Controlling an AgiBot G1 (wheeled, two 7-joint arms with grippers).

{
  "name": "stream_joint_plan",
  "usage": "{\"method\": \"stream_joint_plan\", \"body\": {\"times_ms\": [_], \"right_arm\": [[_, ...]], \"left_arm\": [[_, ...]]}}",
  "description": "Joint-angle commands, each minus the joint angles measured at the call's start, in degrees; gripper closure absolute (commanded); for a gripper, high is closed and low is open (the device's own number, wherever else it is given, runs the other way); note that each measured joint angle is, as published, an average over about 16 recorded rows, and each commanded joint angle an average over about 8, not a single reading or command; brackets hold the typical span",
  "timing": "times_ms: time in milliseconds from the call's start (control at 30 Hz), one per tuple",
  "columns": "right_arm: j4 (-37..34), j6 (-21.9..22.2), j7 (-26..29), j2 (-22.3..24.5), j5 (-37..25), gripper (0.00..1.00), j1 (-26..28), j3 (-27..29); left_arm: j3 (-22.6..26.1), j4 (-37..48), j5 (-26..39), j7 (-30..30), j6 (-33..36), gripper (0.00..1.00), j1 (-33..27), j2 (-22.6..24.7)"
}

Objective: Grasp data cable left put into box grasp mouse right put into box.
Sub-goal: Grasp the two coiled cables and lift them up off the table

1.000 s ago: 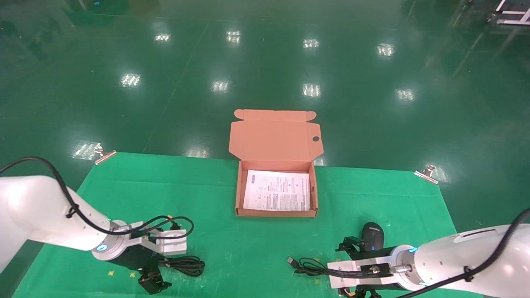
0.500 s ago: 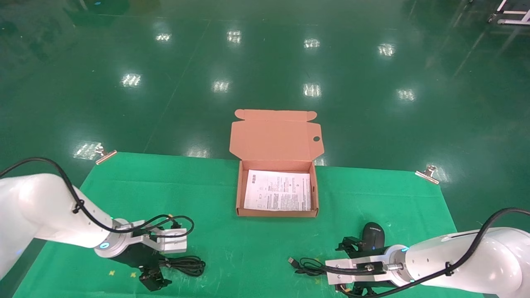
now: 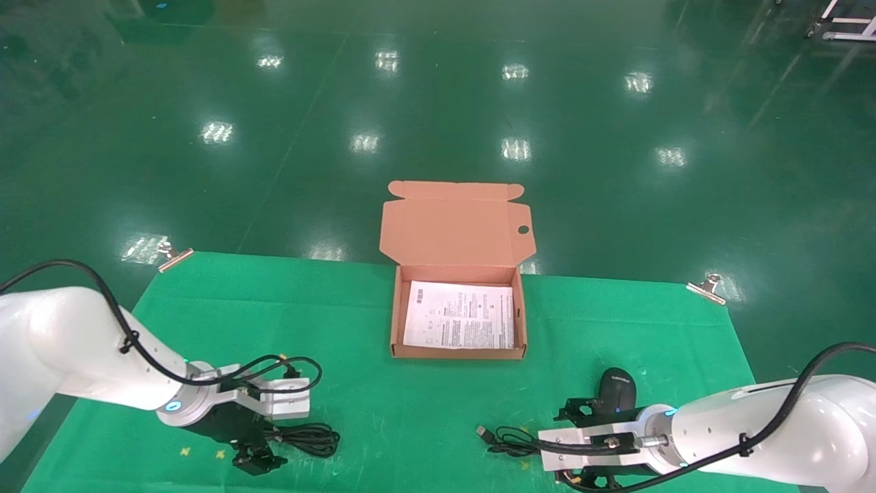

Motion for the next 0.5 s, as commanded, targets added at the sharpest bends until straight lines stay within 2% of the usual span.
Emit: {"method": "stream_joint_plan", "body": {"times_ms": [33, 500], "right_arm": [[0.1, -0.1, 0.0, 0.0, 0.0, 1.00, 0.0, 0.0], [0.3, -0.2, 0.1, 0.1, 0.1, 1.00, 0.1, 0.0]], "left_arm": [[0.0, -0.1, 0.0, -0.1, 0.1, 1.00, 0.0, 0.0], [0.1, -0.4, 0.0, -0.2, 0.1, 1.00, 0.1, -0.1]]}}
